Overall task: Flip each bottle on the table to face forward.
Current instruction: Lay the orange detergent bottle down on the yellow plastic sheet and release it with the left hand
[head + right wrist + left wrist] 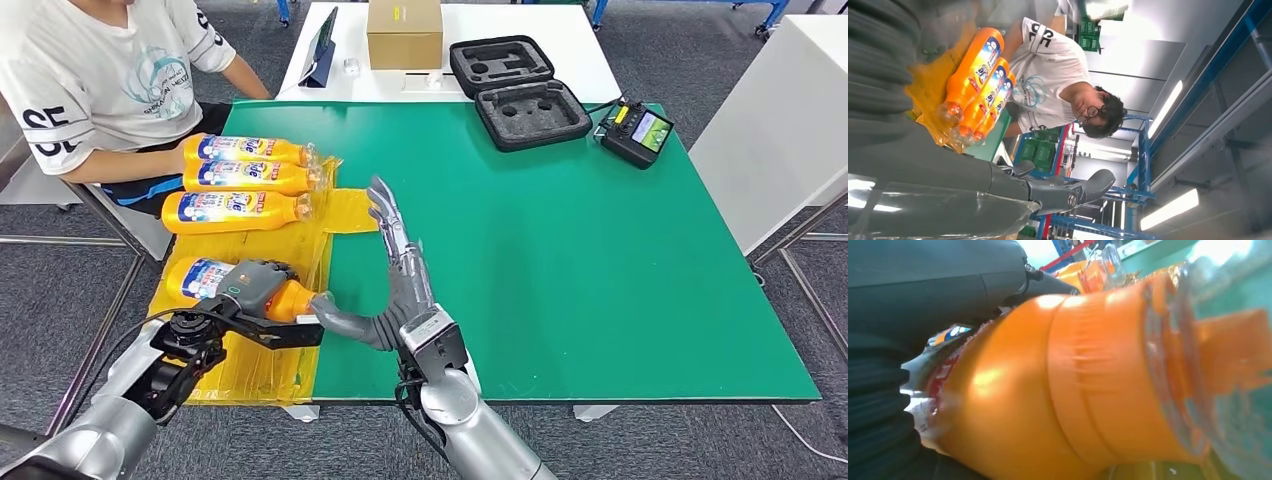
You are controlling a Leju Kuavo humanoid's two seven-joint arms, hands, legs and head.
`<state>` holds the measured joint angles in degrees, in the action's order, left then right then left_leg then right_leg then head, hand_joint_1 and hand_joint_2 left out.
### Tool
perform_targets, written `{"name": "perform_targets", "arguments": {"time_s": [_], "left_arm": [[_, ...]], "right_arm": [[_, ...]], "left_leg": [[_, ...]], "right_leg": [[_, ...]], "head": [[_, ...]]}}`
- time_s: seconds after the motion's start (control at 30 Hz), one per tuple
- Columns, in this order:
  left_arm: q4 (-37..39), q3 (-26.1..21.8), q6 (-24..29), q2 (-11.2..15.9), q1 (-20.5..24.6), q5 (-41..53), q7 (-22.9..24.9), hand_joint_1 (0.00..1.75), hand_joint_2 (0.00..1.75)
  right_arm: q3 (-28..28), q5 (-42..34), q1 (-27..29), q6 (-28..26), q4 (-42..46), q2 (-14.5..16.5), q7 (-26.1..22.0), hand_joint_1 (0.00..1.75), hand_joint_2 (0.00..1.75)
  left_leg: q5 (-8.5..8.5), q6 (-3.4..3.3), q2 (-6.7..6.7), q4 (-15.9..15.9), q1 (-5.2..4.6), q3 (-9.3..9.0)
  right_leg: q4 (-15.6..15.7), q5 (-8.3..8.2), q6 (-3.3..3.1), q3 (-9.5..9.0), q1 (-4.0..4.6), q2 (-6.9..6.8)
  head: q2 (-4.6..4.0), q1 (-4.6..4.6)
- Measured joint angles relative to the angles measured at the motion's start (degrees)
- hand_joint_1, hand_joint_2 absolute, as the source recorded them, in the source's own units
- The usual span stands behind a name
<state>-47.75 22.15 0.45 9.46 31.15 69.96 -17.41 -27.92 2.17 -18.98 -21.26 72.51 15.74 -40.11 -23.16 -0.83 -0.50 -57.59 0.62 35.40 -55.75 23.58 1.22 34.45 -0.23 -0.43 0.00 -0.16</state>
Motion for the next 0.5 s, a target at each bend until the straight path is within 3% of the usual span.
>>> {"name": "perform_targets", "arguments": {"time_s": [0.2, 0.33, 0.5], "left_arm": [[2.22, 0.16, -5.51, -0.21, 1.89, -6.21, -4.79, 0.00, 1.75], [2.80, 0.16, -6.75, -0.28, 2.38, -7.68, -6.02, 0.00, 0.00], [3.06, 0.04, -12.78, -0.25, 3.22, -13.92, -9.23, 0.00, 0.00]], "right_arm": [[0.35, 0.24, 0.02, -0.43, -0.26, 0.09, 0.00, 0.00, 1.75], [0.60, 0.32, 0.02, -0.54, -0.48, 0.15, 0.00, 0.00, 1.75], [0.67, 0.75, -0.01, -1.08, -1.01, 0.15, 0.00, 0.00, 1.75]], "left_leg": [[0.05, 0.03, -0.01, 0.00, 0.01, -0.13], [0.06, 0.02, 0.01, 0.00, -0.01, -0.14], [0.06, 0.02, 0.03, 0.00, -0.03, -0.14]], "right_leg": [[-0.01, -0.07, -0.11, -0.13, 0.00, 0.00], [0.00, -0.08, -0.12, -0.15, 0.00, -0.01], [0.00, -0.08, -0.12, -0.21, -0.01, -0.07]], "head": [[0.00, -0.01], [0.00, -0.01], [0.00, -0.01]]}}
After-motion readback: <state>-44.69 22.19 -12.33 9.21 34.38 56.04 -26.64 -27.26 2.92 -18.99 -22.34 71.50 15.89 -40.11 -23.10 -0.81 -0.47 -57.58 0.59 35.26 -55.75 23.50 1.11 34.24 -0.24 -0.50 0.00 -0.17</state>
